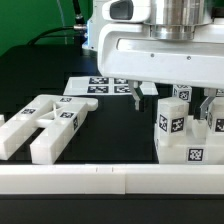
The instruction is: Assemble chair
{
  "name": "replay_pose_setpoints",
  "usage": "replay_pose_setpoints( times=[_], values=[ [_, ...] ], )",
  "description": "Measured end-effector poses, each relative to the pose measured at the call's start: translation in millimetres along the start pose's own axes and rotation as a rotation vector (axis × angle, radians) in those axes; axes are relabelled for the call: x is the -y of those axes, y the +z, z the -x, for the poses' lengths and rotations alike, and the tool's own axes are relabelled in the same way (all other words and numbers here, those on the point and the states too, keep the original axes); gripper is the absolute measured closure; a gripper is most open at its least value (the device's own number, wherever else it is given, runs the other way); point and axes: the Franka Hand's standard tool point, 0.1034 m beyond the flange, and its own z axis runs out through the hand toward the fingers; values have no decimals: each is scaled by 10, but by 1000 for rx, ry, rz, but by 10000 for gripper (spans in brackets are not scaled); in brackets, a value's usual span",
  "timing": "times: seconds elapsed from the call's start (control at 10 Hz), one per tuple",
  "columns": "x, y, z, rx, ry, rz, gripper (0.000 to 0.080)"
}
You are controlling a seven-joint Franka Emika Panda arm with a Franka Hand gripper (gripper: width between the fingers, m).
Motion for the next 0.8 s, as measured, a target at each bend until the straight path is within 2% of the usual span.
replay_pose_setpoints(
  times=[0.5,0.7,0.8],
  values=[
    [15,7,6,-4,-427,22,150],
    [21,7,8,-4,-497,26,150],
    [15,8,7,-3,-525,29,283]
  ],
)
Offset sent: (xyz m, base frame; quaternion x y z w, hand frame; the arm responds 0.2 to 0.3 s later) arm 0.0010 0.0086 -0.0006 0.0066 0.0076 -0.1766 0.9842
